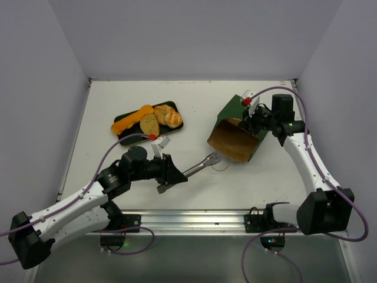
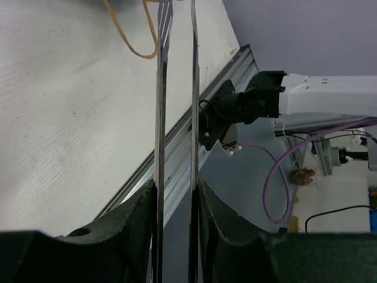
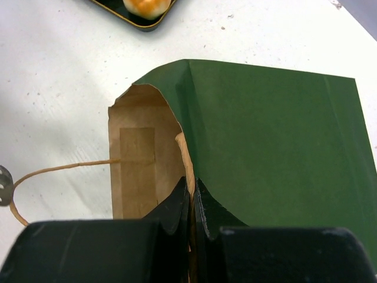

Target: Take the fake bread out of the paper bag

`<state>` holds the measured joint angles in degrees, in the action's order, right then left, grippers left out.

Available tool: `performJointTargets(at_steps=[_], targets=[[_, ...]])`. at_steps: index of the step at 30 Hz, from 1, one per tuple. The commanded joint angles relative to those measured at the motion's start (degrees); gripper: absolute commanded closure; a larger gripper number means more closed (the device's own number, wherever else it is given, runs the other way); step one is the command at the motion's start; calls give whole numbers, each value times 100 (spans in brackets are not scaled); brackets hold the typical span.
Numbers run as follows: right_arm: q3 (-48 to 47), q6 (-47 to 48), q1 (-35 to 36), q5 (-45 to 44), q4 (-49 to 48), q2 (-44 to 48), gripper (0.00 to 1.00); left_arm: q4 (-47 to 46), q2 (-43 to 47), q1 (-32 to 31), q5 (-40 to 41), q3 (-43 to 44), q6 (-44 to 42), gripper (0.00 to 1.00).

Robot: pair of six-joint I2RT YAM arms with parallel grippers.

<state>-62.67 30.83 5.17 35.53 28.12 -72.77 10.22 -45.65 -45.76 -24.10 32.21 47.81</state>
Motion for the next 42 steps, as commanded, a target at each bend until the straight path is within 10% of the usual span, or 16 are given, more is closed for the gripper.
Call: performJointTargets(at_steps=[1,23,42], targets=[[53,301,-25,305,132,87,100,-888,-356,-327,247,101,228,64],[967,-59,-16,279,-571,597,100,-3316,-5004,-504,1425,2087,1634,62],[1135,-209,-16,323,-773,721,100,-3799,-6316,-478,1680,2993,2346,55]])
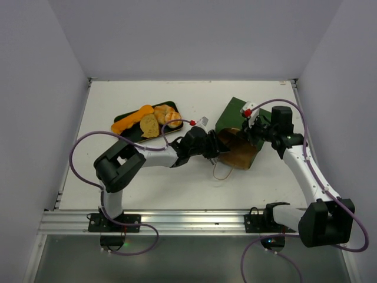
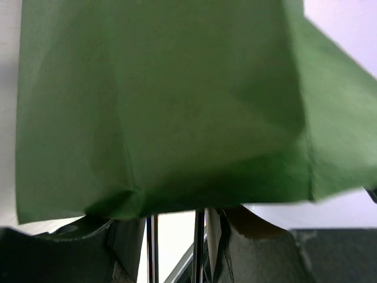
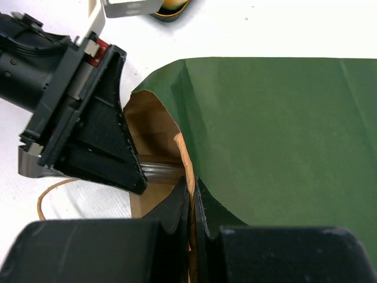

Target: Take the fake bread out of the paper bag

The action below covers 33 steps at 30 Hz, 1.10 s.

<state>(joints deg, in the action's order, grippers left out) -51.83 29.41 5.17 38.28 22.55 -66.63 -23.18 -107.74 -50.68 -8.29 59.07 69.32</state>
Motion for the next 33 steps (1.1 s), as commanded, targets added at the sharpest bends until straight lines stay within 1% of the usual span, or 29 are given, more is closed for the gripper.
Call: performJointTargets(at_steps=[1,7,15,22,25,27,28,30,32,33], targets=[[51,-76,-16,48,-215,106,100,-442,-159,31,126,385,205,55],[68,-67,-25,65,-224,124,100,-442,-309,119,91,597,284,55],[77,-67,-16,65,-242,98,100,-653,-458,163,-172,738,380,55],[77,-76,-25,109,-233,71,100,-793,-783,190,-418,983,521,55],[77,-76,-16,118,-224,45,100,-829,-906,190,-533,1115,583,57],[77,-76,-25,127,-233,27,100,-820,-941,190,-515,1177,583,61],[77,-76,-16,144,-224,36,100,-820,-959,190,-507,1203,574,66],[86,-84,-25,136,-224,27,100,-794,-1038,198,-541,1308,574,72],[86,-84,-16,127,-224,36,100,-785,-1082,198,-594,1361,565,81],[86,-84,-25,109,-224,45,100,-785,-1108,198,-612,1379,565,83]])
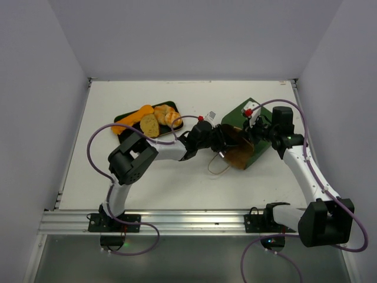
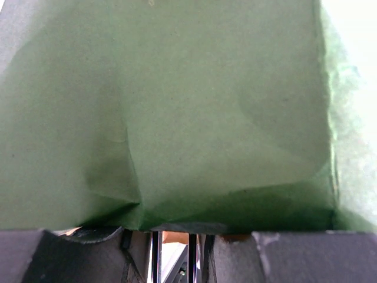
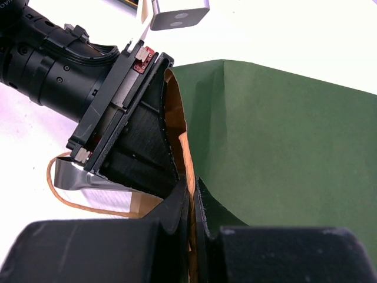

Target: Take the fake bread out of the paper bag

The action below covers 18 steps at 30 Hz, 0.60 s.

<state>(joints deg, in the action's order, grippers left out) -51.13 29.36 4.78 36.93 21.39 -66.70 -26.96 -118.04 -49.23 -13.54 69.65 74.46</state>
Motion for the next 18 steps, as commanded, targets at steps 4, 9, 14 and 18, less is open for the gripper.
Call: performJointTargets(at_steps=[4,9,14,18], targets=[[16,-98,23,140,-135,78,100,-442,-9,54,-158,208,-45,95],[-2,-264,23,-370,-310,122,100,-284,604,54,9,-345,-431,100],[16,-423,6,-748,-486,166,100,-11,1474,45,228,-1118,-862,100],[16,-449,6,-845,-513,166,100,243,2028,45,334,-1558,-1099,100]])
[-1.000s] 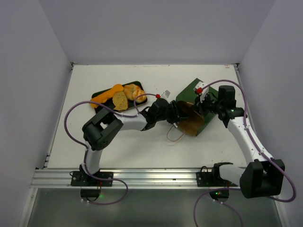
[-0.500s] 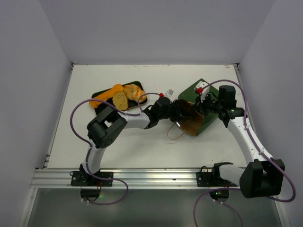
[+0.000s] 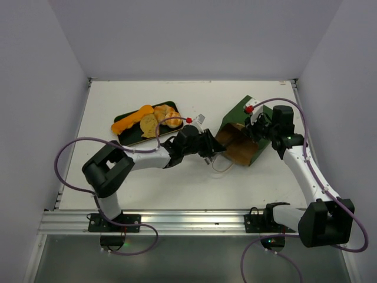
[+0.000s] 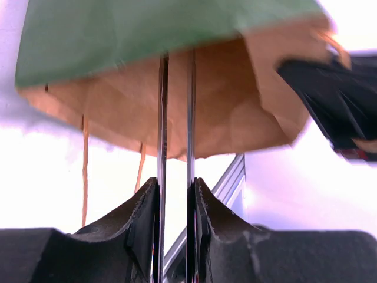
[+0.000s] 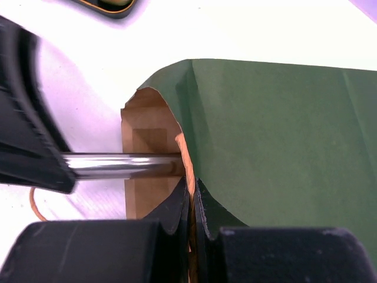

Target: Take the fake bread out of the paper bag

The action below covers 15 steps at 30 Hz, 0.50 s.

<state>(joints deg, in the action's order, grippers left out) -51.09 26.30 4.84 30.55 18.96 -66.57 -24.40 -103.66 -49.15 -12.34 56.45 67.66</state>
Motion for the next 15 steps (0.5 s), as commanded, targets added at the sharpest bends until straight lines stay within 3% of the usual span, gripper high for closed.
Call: performJointTargets(at_steps=[1,15], targets=[[20,-161,-1,-216,-288,161,100,-3,697,37,223,-318,-446,100],[29,-240,-53,-198,-340,170,100,471,2490,37,390,-2040,-631,100]])
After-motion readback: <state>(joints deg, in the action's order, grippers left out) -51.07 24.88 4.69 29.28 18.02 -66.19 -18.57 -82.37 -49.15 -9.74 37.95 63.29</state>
